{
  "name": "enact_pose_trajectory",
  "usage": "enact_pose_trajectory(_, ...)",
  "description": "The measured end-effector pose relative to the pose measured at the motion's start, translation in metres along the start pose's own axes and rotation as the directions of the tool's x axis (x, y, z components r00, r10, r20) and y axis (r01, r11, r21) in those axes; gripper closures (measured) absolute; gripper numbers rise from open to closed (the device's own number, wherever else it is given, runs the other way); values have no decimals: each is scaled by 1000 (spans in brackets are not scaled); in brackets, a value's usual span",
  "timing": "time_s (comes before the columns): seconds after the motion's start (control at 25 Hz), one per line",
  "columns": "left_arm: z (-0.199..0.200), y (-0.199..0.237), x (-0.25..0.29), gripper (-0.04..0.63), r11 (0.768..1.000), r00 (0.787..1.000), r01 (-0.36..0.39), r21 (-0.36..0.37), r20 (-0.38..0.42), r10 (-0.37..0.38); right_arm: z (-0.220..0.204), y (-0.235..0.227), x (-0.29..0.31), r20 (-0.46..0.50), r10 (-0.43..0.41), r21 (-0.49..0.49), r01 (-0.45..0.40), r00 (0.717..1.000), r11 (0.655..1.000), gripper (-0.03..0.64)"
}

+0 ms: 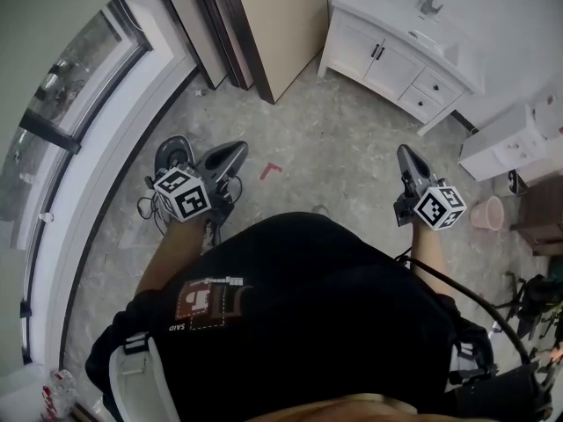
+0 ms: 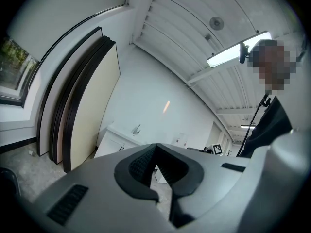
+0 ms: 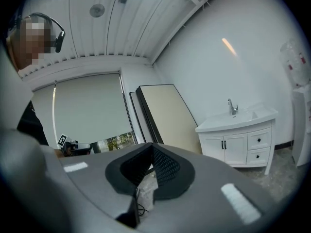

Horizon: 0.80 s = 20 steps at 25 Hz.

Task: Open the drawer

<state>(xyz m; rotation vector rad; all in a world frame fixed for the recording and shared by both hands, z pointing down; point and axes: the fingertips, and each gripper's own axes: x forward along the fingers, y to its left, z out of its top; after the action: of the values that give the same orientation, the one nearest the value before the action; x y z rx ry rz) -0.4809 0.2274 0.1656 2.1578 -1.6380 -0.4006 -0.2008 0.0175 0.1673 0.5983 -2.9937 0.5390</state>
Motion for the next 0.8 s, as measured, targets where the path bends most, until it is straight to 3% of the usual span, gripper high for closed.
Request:
enact_pose_trajectory(0.2,14,27,65,597,998,998,-65,2,19,65,20,-64,61,-21,74,12,-74,997,997,615)
enact_pose_trajectory(0.48,46,54,174,597,994,992,-113,-6,61,114,85,-162,133,-20,144,-25,-144,989,989,615)
enact_pose_trajectory(0.8,55,90,265,597,996,995,-93,-14,28,93,101,-244,178,-44,120,5,-120,992,993,615)
